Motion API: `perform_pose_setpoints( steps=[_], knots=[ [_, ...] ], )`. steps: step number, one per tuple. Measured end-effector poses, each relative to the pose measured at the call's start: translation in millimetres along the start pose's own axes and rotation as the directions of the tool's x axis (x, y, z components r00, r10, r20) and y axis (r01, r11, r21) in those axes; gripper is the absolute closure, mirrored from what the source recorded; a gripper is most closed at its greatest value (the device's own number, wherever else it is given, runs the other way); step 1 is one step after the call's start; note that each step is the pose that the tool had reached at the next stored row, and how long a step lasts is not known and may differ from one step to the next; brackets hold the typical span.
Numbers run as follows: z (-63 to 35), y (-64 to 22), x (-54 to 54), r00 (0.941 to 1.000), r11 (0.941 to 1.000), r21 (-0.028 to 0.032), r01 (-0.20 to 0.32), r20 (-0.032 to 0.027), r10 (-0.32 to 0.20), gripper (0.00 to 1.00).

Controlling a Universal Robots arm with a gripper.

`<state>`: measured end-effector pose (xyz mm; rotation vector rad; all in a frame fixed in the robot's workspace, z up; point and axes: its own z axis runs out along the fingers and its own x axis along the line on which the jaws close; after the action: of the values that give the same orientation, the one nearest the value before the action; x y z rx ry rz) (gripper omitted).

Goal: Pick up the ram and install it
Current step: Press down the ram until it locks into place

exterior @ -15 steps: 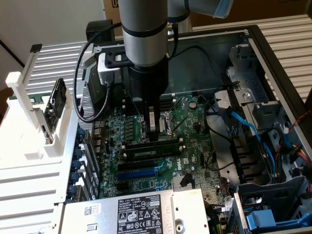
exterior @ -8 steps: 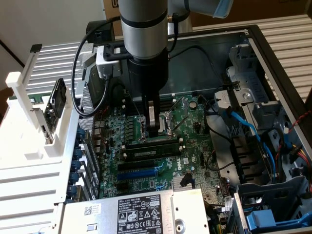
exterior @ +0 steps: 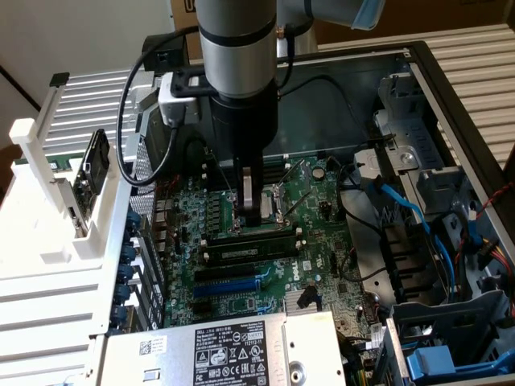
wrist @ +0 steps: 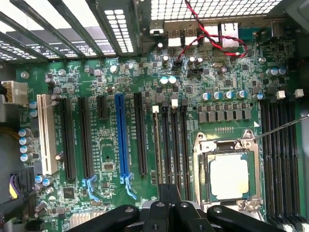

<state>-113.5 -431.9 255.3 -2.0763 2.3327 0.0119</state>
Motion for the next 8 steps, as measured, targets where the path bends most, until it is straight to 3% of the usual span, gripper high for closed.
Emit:
perform_pose_setpoints(
  steps=[4, 6, 8],
  knots=[
    [0.9, 0.0, 0.0, 0.9955, 0.9955, 0.0018, -0.095, -0.0006, 0.095, 0.9],
    [1.2, 0.0, 0.0, 0.987, 0.987, 0.0031, -0.161, -0.0009, 0.161, 0.9],
    [1.5, 0.0, 0.0, 0.9746, 0.9745, 0.0045, -0.224, -0.001, 0.224, 0.9]
  ],
)
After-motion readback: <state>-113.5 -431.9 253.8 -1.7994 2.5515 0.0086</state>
